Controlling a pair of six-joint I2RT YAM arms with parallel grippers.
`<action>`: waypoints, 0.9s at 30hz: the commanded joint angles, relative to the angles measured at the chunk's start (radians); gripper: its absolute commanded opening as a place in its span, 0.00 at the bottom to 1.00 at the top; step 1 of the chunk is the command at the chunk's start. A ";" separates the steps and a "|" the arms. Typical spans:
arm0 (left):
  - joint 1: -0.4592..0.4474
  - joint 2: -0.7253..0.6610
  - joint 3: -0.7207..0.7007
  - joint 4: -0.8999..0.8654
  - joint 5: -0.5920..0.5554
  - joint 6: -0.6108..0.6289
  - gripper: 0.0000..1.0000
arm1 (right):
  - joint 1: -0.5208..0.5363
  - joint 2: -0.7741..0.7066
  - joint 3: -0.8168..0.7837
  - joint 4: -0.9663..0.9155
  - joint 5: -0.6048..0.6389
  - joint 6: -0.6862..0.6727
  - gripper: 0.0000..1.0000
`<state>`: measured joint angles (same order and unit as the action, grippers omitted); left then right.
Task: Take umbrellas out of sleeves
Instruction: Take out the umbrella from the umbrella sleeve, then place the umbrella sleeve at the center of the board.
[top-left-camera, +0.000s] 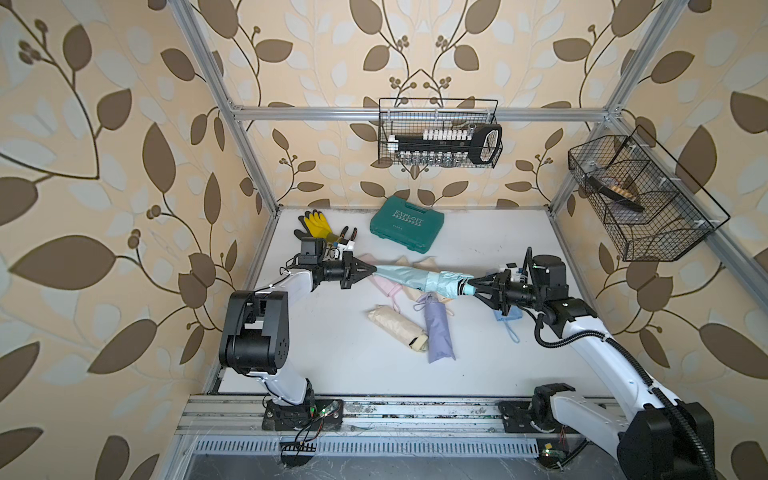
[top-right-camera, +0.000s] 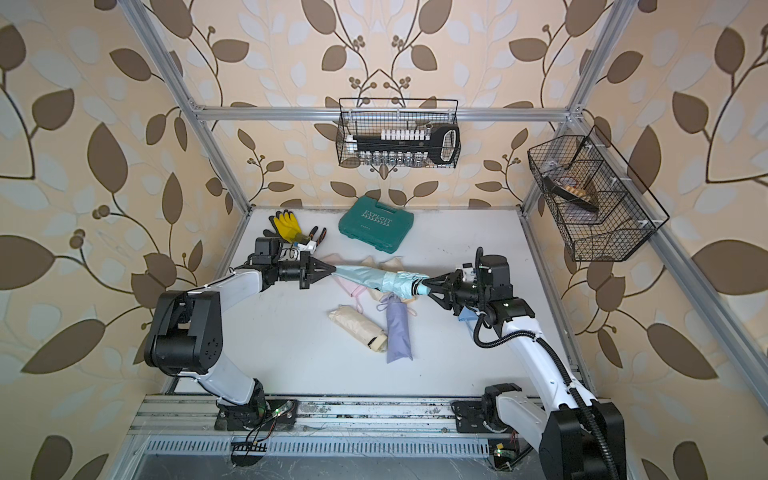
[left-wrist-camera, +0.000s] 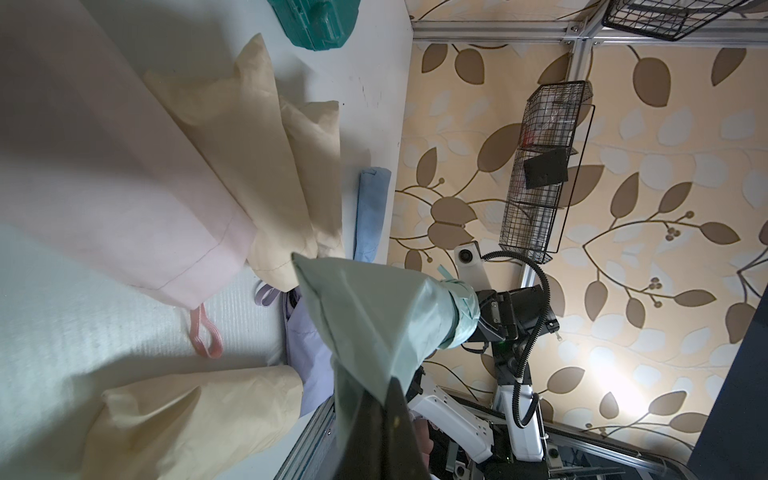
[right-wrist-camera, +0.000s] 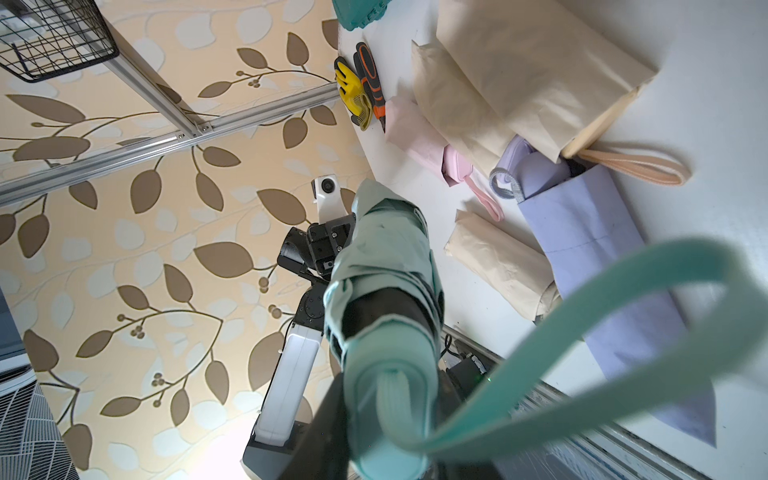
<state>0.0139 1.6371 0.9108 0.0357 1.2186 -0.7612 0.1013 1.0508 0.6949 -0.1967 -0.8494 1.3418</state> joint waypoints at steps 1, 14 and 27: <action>0.025 -0.034 -0.007 0.024 -0.006 -0.001 0.00 | -0.007 -0.032 0.049 0.013 -0.025 -0.019 0.00; 0.130 -0.126 -0.050 -0.008 -0.073 -0.007 0.00 | -0.029 -0.016 0.106 -0.023 -0.016 -0.047 0.00; 0.244 -0.151 0.117 -0.677 -0.478 0.446 0.00 | -0.026 0.043 0.170 -0.015 -0.013 -0.061 0.00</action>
<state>0.2611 1.4883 0.9470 -0.3985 0.9123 -0.5133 0.0761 1.0870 0.8238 -0.2470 -0.8455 1.2957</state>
